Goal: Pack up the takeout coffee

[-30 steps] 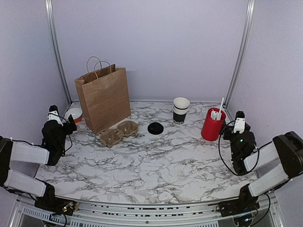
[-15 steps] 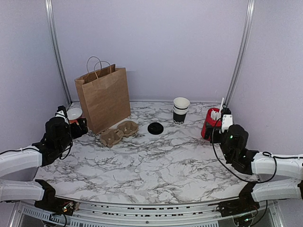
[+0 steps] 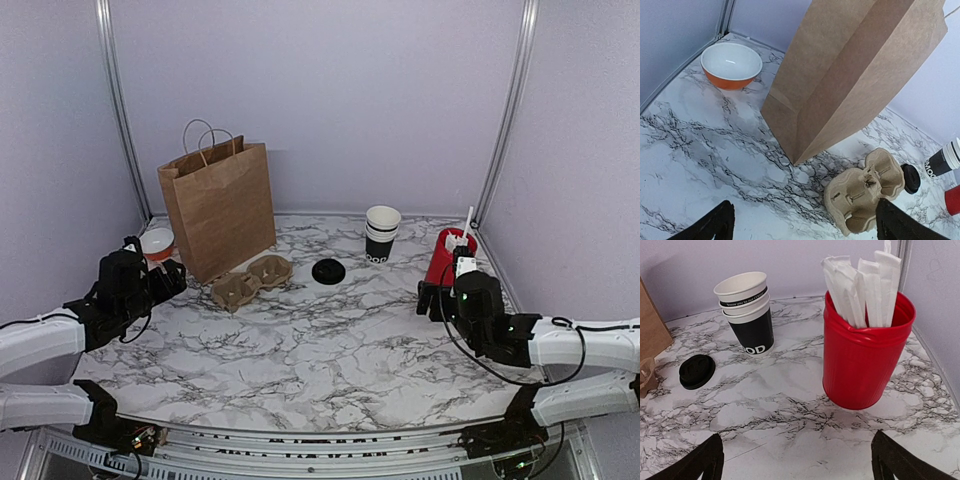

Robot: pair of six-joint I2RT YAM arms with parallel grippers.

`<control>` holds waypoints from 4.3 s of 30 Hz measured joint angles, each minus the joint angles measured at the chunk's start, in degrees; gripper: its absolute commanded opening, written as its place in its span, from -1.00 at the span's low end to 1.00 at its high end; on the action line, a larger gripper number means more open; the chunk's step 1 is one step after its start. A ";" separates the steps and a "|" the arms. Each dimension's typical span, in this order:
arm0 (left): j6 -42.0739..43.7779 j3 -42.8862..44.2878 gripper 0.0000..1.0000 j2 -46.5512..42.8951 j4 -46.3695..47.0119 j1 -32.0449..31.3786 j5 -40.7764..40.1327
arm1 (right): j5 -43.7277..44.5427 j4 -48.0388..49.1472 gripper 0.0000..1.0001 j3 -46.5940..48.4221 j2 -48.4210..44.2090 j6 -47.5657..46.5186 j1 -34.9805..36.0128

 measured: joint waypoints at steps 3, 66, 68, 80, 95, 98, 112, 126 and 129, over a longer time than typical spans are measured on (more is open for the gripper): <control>0.70 1.49 0.98 3.50 -0.90 -1.57 1.11 | 0.00 -0.33 0.99 0.00 0.00 1.88 0.00; 4.20 21.53 0.98 9.77 -20.65 1.25 18.86 | -19.34 -42.64 -0.02 87.80 61.26 -14.43 -10.47; 4.37 21.53 0.98 9.75 -20.26 1.25 19.04 | -19.28 -43.91 -0.07 88.94 62.34 -14.45 -10.51; 4.85 21.53 0.99 8.85 -19.47 1.27 20.44 | -19.76 -46.90 -0.34 89.42 63.01 -14.47 -10.91; 4.83 21.53 0.99 8.39 -18.29 1.27 22.49 | -19.82 -47.60 -0.61 92.39 66.31 -14.93 -11.67; 4.83 21.53 0.98 8.39 -18.29 1.27 22.80 | -19.67 -47.80 -0.64 92.39 66.38 -15.13 -11.67; 4.83 21.53 0.98 9.44 -17.81 2.10 23.45 | -19.71 -48.26 -0.65 93.68 66.40 -15.61 -11.67; 4.79 21.53 0.98 9.53 -17.16 2.47 24.30 | -19.02 -48.35 -1.00 93.74 67.82 -15.54 -11.69; 4.79 21.53 0.98 9.53 -17.00 2.47 24.39 | -18.14 -48.37 -1.00 93.74 67.82 -15.52 -11.67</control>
